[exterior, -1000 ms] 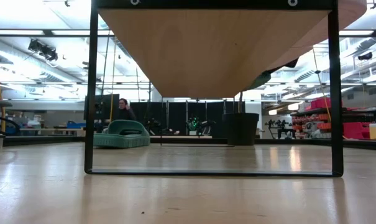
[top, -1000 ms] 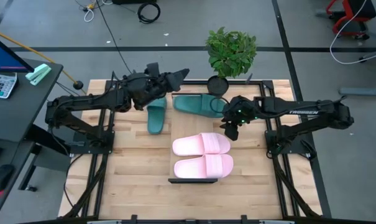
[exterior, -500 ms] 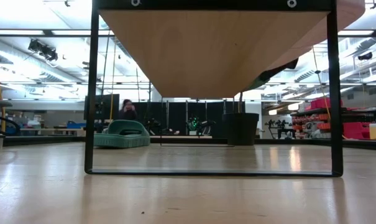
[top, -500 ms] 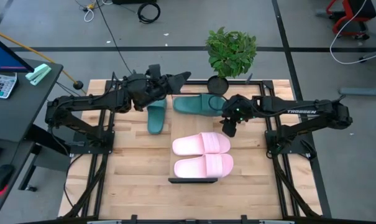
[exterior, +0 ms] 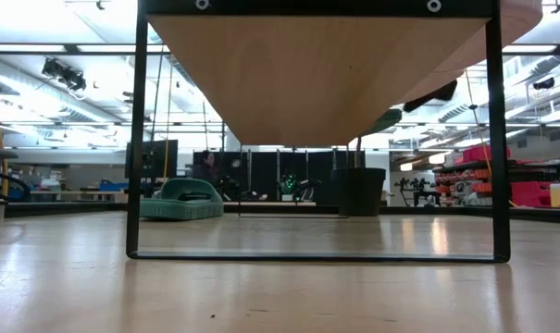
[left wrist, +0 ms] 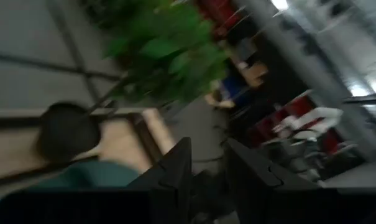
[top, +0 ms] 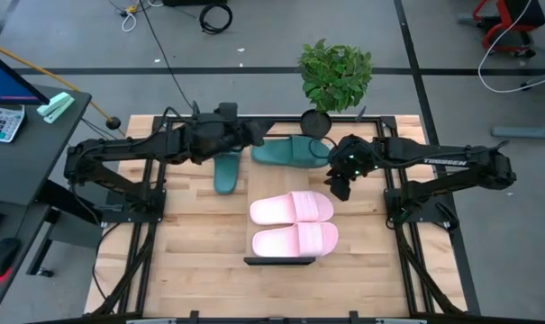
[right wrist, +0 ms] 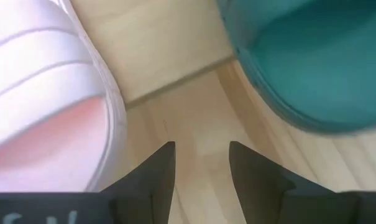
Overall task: Pick and place slides into the shelf
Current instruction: Put the green slide on the shelf
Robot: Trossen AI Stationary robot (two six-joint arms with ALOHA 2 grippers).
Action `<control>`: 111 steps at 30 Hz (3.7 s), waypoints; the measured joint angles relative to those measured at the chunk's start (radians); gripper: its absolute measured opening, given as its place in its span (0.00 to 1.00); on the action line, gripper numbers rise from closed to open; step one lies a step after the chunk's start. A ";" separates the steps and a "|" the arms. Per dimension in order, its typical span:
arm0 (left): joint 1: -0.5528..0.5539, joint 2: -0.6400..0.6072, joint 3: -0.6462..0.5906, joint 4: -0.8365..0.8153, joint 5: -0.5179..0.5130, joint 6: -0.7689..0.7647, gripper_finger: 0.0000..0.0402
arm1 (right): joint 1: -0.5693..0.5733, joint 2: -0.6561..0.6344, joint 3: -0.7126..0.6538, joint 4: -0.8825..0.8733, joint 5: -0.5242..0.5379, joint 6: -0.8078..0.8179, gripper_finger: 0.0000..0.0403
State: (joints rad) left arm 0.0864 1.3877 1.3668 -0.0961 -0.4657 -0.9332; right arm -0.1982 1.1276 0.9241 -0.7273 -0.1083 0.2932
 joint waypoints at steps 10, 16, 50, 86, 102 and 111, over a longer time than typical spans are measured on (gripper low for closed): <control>-0.025 -0.046 0.003 -0.473 -0.046 -0.084 0.19 | 0.000 -0.187 0.000 -0.151 0.031 0.022 0.39; -0.042 -0.048 -0.001 -0.866 -0.079 -0.228 0.19 | -0.001 -0.252 0.000 -0.206 0.056 0.052 0.39; -0.205 -0.262 -0.805 -0.375 -0.276 -1.301 0.16 | -0.003 -0.265 0.000 -0.273 0.146 0.079 0.39; 0.075 0.043 -0.805 0.035 -0.381 -1.309 0.47 | -0.003 -0.265 0.000 -0.271 0.160 0.161 0.51; 0.184 0.059 -0.805 0.034 -0.375 -1.261 0.37 | -0.003 -0.265 0.000 -0.270 0.160 0.189 0.51; 0.210 0.059 -0.805 0.036 -0.341 -1.231 0.24 | -0.003 -0.265 0.000 -0.268 0.160 0.188 0.50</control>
State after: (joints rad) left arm 0.2966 1.4467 0.5617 -0.0601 -0.8066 -2.1646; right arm -0.2008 0.8631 0.9245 -0.9955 0.0513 0.4816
